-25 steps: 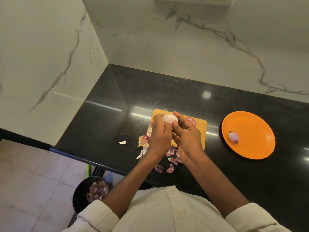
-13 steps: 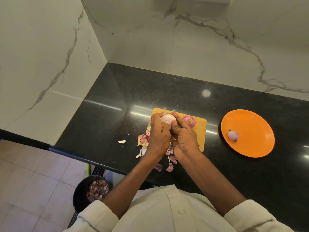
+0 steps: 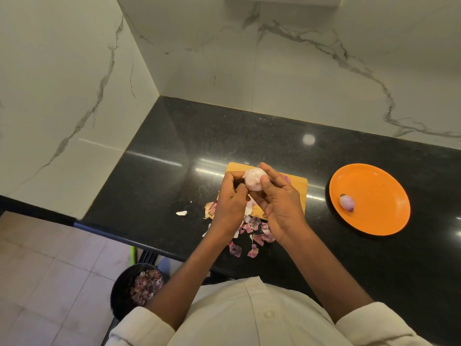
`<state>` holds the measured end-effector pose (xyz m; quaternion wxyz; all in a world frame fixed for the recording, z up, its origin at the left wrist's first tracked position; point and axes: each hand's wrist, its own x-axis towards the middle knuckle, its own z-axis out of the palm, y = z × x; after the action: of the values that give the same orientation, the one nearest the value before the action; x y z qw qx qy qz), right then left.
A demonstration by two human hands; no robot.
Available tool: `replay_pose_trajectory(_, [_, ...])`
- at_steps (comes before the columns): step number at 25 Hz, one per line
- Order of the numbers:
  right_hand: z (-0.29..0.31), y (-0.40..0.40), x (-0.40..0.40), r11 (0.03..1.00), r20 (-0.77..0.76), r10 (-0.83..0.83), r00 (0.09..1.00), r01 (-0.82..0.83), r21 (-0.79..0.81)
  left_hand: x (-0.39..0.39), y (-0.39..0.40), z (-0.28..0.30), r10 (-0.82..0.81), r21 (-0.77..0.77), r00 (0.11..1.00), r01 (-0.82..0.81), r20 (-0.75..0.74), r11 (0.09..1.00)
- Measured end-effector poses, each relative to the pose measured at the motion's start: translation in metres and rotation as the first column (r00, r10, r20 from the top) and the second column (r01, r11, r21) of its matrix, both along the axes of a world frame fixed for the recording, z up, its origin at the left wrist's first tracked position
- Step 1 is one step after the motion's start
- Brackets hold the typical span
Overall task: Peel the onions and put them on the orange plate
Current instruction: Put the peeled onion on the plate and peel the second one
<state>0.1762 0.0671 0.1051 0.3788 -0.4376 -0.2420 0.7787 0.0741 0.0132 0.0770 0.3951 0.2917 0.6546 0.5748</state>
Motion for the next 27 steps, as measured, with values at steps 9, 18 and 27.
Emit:
replay_pose_trajectory(9, [-0.001,0.006,0.009,0.979,0.138,0.044,0.989,-0.071,0.192,-0.009,-0.003,0.011,-0.06,0.085,0.998,0.059,0.008,0.995])
replay_pose_trajectory(18, [-0.009,0.01,0.01,0.853,0.52,0.056,0.852,-0.312,0.419,-0.011,-0.005,0.003,0.007,0.017,0.999,-0.008,0.034,1.0])
replay_pose_trajectory(27, [-0.001,0.001,0.007,0.786,0.659,-0.025,0.752,-0.392,0.477,0.005,-0.003,-0.004,-0.112,0.017,0.981,0.111,0.159,0.994])
